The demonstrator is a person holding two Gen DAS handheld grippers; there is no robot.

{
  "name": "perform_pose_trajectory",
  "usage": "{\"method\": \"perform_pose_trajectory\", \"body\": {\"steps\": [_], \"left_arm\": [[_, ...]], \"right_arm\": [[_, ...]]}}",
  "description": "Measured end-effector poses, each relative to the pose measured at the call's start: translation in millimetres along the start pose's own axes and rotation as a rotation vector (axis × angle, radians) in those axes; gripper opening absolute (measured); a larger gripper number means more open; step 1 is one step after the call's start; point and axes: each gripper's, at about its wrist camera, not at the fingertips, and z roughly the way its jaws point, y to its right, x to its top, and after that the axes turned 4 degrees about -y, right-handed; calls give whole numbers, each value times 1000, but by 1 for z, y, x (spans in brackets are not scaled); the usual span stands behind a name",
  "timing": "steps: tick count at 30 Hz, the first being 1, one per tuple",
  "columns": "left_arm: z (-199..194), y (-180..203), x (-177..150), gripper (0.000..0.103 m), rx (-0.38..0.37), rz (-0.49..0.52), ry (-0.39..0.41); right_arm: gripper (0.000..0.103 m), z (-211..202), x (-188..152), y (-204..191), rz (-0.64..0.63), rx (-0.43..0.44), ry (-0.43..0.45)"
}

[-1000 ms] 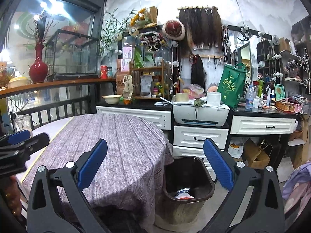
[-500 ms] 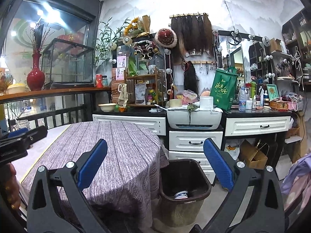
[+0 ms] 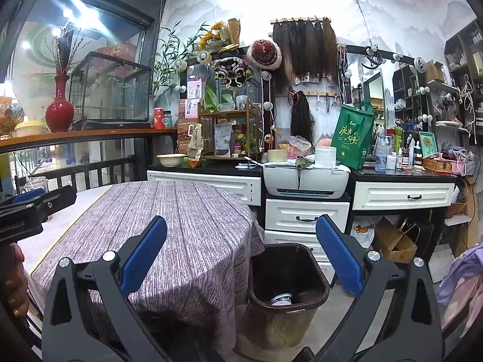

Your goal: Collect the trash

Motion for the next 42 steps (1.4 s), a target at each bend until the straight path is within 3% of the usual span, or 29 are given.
{"method": "perform_pose_trajectory", "body": {"steps": [42], "left_arm": [[1,3,-7,98,5,20,-11]], "right_arm": [[97,6,-7,-1,-5,8,-23]]}}
